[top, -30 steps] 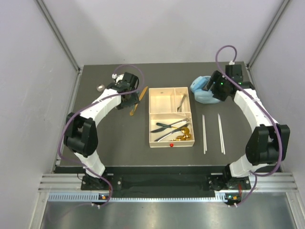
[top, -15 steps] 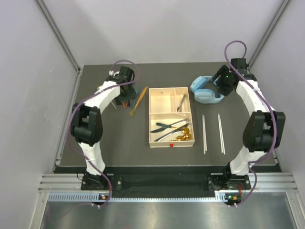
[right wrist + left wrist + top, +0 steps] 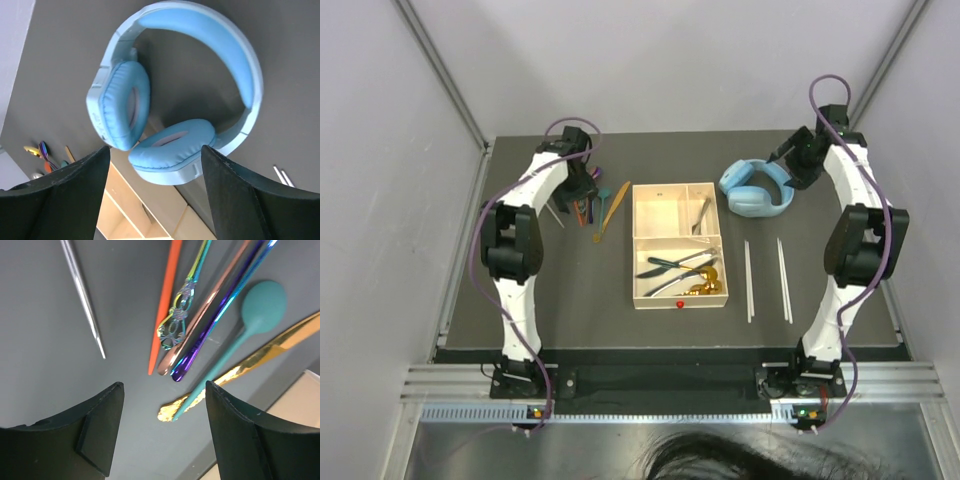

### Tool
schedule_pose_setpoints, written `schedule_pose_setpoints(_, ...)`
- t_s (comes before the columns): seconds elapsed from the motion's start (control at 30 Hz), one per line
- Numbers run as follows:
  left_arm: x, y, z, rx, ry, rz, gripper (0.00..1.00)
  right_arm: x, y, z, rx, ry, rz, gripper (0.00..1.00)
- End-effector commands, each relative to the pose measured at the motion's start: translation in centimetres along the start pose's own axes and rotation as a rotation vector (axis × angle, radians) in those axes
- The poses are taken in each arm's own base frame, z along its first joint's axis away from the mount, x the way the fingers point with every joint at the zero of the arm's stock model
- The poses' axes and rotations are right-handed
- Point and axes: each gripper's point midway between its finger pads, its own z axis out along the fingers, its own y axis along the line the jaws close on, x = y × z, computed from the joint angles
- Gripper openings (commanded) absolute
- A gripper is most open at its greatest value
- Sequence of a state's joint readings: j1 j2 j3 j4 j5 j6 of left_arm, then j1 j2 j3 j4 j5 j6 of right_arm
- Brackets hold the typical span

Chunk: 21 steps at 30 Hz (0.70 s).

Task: Sort the eating utensils into containers
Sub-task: Adjust the storage box at the center of the board.

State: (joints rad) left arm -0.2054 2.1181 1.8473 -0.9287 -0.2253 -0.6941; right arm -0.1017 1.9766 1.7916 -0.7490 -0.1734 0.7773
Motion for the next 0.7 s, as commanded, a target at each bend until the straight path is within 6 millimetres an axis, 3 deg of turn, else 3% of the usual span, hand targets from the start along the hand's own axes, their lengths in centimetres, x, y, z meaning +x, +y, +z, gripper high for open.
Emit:
schedule_pose_setpoints(0.0,-0.3,-0.1,-0.9,-0.039,0.030,0.006,0.71,-1.4,-1.1,-0.7,0.023,0.023,0.012,0.73)
schedule_pose_setpoints(0.2,-1.3,-1.1,-0.5,-0.038,0.033,0.034,0.70,-1.2,-1.4,1.1,-0.003,0.064,0.025,0.73)
schedule_pose_setpoints(0.37,-3.0,-2.5,-1.4,0.018,-0.007,0.051,0.69,-1.6,-0.5,1.1,-0.041,0.053,0.043,0.72)
schedule_pose_setpoints(0.67,-3.8,-3.9,-1.3,0.066,-0.027,0.062,0.68,-2.1,0.7,1.3,-0.089,0.049,0.037,0.71)
